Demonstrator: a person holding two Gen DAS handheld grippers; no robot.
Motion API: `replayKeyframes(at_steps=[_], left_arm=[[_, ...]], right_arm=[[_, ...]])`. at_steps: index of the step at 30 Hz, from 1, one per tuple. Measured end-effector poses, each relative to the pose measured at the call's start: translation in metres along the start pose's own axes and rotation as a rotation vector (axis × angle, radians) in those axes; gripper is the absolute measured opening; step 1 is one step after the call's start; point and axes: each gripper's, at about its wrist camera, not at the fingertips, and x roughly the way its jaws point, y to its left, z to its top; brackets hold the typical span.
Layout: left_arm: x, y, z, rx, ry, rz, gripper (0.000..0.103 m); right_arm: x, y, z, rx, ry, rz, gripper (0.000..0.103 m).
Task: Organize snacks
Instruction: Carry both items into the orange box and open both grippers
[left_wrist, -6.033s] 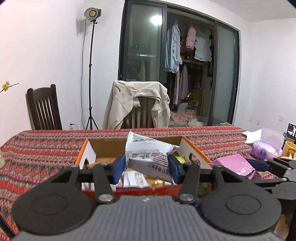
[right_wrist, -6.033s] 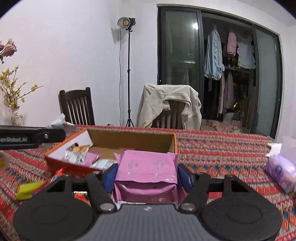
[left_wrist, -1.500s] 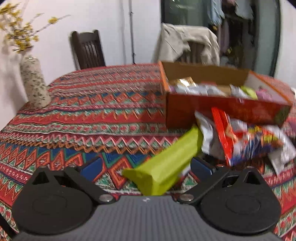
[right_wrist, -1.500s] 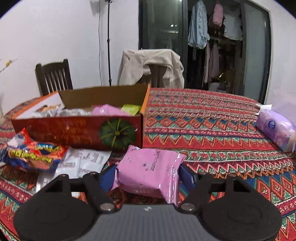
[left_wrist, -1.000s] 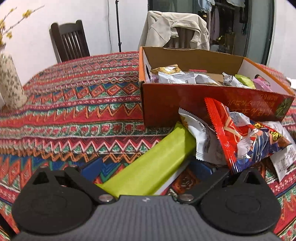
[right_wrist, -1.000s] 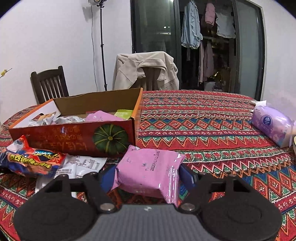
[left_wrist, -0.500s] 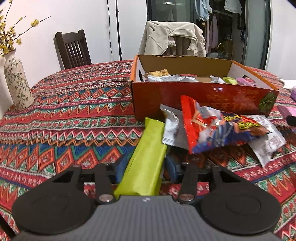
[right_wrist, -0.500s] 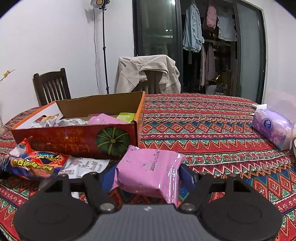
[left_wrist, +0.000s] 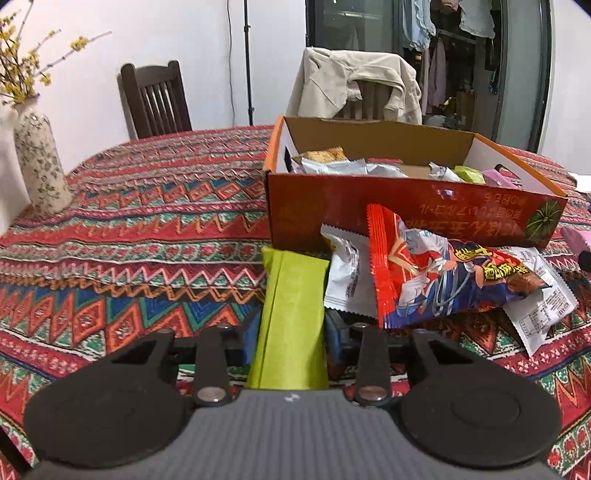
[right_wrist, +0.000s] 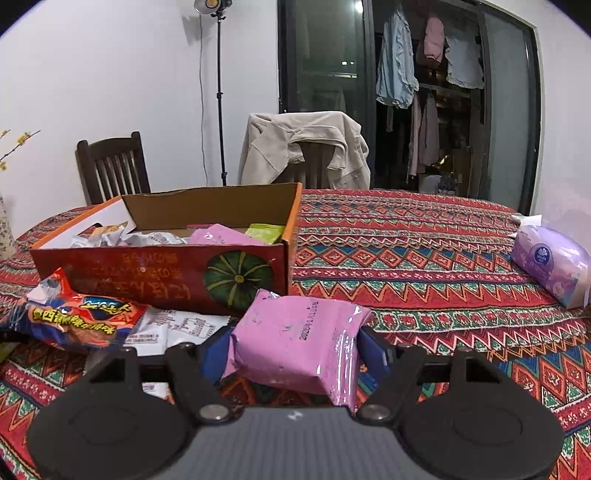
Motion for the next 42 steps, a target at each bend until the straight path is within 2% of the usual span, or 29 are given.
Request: replayKeyframes(at_steps=[13,25,35,42], left_arm=[[-0.027,0.007,-0.005,-0.020,-0.079,0.007,0.035],[-0.047,0.010,0.010,-0.035,-0.145,0.000,0.035],[-0.059,-0.010,0.055,-0.015,-0.255,-0.043,0.035],[-0.036,-0.028,0.098,-0.007,-0.274,-0.066,0.035]], right_arm=[[-0.016,0.007,0.003,-0.031,-0.062,0.021,0.073],[-0.031,0.021,0.013,-0.057,-0.108,0.046,0.073],[-0.024,0.046,0.059,-0.083,-0.180,0.099,0.073],[0.000,0.064,0.096,-0.091,-0.179,0.107,0.073]])
